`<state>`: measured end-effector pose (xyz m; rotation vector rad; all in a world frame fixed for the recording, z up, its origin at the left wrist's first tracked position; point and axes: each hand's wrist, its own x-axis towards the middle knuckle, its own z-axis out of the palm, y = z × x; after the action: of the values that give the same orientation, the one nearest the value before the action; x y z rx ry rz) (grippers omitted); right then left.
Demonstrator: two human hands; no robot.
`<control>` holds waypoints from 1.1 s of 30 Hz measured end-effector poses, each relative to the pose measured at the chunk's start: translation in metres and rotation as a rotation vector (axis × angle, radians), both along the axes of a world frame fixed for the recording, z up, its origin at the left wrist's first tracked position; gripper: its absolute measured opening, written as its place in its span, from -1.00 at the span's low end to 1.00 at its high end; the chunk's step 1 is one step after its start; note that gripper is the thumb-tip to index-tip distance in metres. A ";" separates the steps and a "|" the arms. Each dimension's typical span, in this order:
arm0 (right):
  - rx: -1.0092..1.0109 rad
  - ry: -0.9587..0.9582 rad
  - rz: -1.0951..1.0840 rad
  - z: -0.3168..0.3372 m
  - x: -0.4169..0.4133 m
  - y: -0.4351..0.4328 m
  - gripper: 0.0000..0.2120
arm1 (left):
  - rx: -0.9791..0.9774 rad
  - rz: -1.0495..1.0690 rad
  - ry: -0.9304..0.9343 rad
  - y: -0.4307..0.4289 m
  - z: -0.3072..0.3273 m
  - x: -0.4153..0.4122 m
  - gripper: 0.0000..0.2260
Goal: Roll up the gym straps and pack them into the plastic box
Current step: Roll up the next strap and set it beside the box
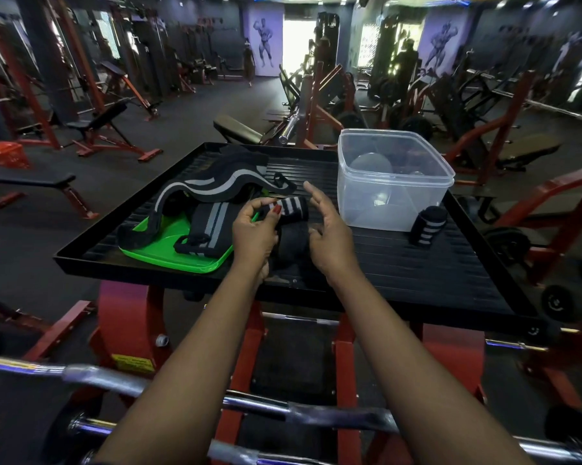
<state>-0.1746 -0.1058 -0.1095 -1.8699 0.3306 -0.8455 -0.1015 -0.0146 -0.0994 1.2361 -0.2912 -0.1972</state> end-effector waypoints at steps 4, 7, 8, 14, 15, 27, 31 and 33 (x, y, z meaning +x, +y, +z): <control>-0.148 0.057 -0.025 -0.002 0.003 -0.003 -0.36 | -0.121 -0.048 0.119 0.002 0.003 -0.001 -0.89; -0.133 0.046 -0.065 0.004 -0.002 -0.002 -0.65 | -0.105 -0.082 0.139 0.005 0.007 -0.005 -0.90; -0.124 0.020 -0.066 0.005 -0.003 -0.002 -0.74 | -0.089 -0.089 0.146 0.006 0.008 -0.005 -0.90; -0.169 -0.016 -0.028 0.002 -0.002 -0.001 -0.88 | -0.002 -0.119 0.166 0.007 0.007 -0.005 -0.92; -0.187 -0.016 -0.059 0.002 -0.001 -0.002 -0.87 | 0.022 -0.129 0.155 0.006 0.006 -0.005 -0.92; 0.105 -0.049 -0.183 0.004 -0.004 0.000 -0.91 | 0.113 -0.204 0.136 0.004 0.009 -0.011 -0.84; 0.190 -0.051 -0.214 0.006 -0.005 -0.001 -0.91 | 0.105 -0.242 0.081 0.004 0.010 -0.013 -0.87; 0.217 -0.053 -0.225 0.006 -0.005 -0.002 -0.91 | 0.101 -0.258 0.061 0.003 0.009 -0.013 -0.89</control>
<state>-0.1800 -0.1076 -0.1033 -1.6253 0.5851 -0.9679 -0.1147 -0.0113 -0.0900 1.2881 -0.3919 -0.4763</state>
